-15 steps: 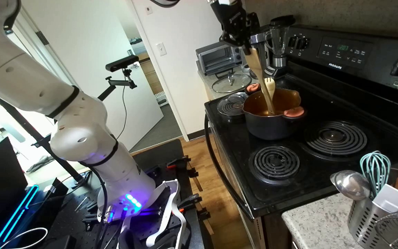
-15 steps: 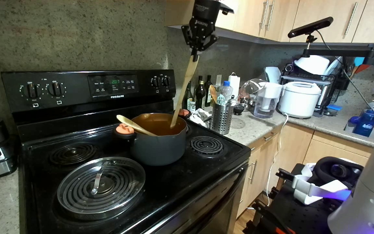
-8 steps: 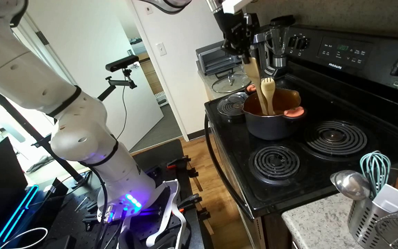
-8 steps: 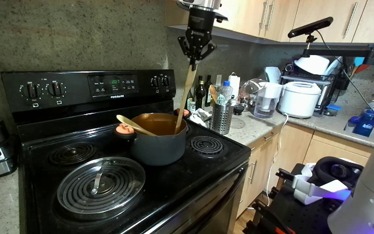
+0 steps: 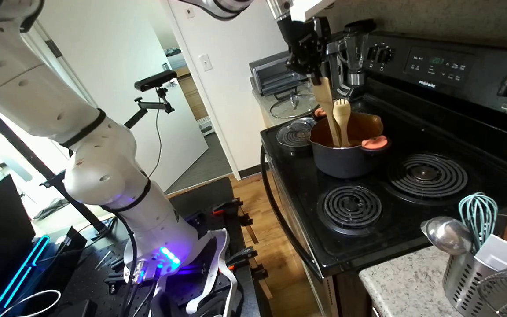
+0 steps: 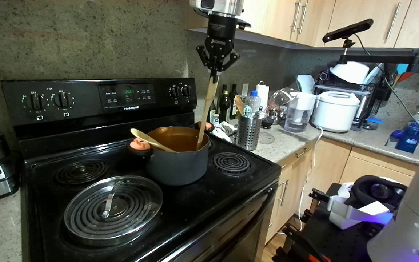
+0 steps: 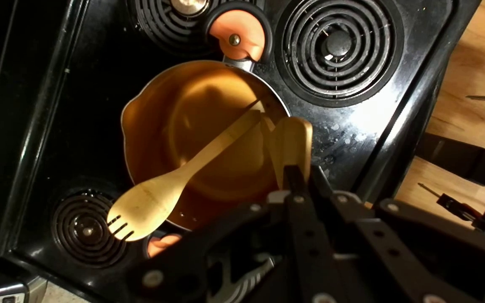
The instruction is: Remove the wooden spatula from the the holder and place it inside the pot on the stove
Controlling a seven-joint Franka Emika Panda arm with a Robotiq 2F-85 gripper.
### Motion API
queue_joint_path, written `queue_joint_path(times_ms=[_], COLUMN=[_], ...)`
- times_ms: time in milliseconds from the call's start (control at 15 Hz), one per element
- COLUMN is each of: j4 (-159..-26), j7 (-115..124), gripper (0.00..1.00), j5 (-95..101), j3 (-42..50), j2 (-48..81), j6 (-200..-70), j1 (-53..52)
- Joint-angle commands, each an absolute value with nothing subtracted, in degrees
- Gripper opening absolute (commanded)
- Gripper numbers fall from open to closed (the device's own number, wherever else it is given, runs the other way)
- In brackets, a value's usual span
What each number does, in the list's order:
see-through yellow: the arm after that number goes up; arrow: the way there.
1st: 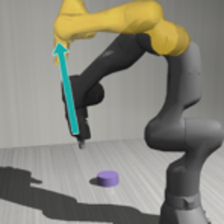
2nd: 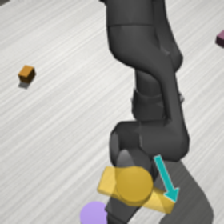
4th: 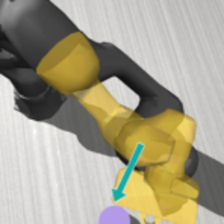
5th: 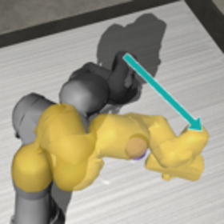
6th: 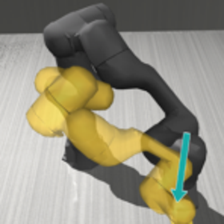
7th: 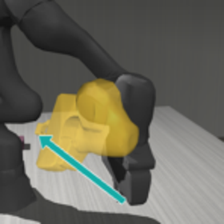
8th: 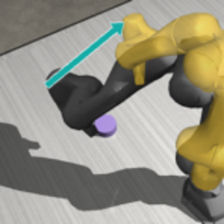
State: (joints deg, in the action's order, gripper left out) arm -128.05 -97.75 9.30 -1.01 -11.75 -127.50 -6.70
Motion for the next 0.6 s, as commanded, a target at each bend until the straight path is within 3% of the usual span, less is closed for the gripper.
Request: queue_joint_path(times_ms=[0, 67, 533], j4=[-126.1, -126.1, -125.2], j7=[-99.0, -99.0, -99.2], gripper=[0.07, 0.25, 0.75], j5=[9.6, 9.7, 9.2], j3=[-1.5, -1.5, -1.6], j2=[-10.9, -10.8, -10.3], j6=[-125.8, -125.8, -124.9], j1=[-6.7, -6.8, -6.9])
